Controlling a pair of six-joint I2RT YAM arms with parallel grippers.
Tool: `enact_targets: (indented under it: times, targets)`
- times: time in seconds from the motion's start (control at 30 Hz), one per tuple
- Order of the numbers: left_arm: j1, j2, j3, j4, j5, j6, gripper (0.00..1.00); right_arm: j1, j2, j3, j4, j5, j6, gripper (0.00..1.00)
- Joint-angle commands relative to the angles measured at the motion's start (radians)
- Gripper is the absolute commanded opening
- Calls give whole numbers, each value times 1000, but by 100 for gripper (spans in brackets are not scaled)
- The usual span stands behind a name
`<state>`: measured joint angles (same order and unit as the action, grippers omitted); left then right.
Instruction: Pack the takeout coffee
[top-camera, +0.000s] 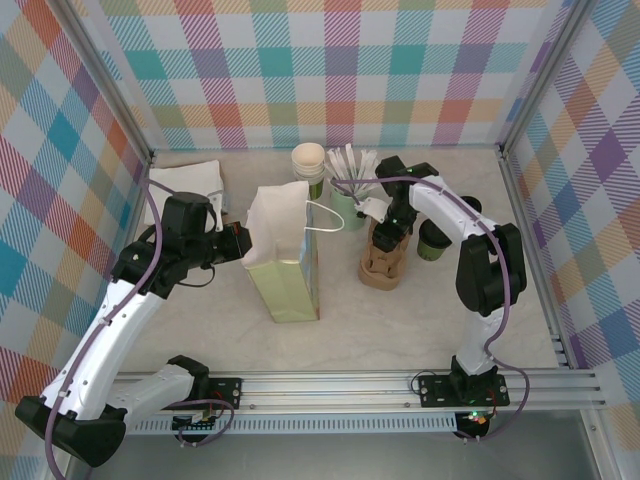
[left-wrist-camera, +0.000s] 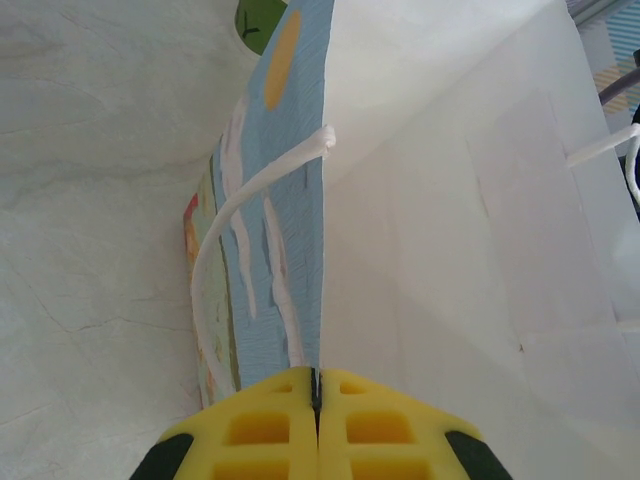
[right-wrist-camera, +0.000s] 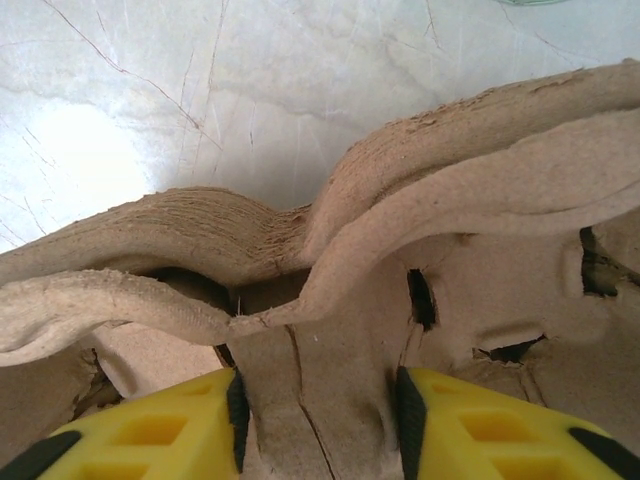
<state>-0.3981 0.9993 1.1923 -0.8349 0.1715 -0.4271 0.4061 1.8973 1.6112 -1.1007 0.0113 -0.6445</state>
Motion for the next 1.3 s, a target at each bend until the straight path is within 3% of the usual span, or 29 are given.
enact_targets:
  times: [0.0, 0.17, 0.73, 1.27]
  targets:
    - [-11, -1, -7, 25, -4, -4, 0, 6, -19, 7, -38, -21, -7, 40]
    - [-12, -4, -9, 23, -6, -4, 0, 5, -41, 8, -38, -22, -6, 35]
    - [-12, 5, -7, 28, -3, 2, 0, 5, -105, 41, -62, -69, -6, 33]
    - [-13, 7, -5, 29, -4, 16, 0, -12, -345, -33, -15, -173, 50, 29]
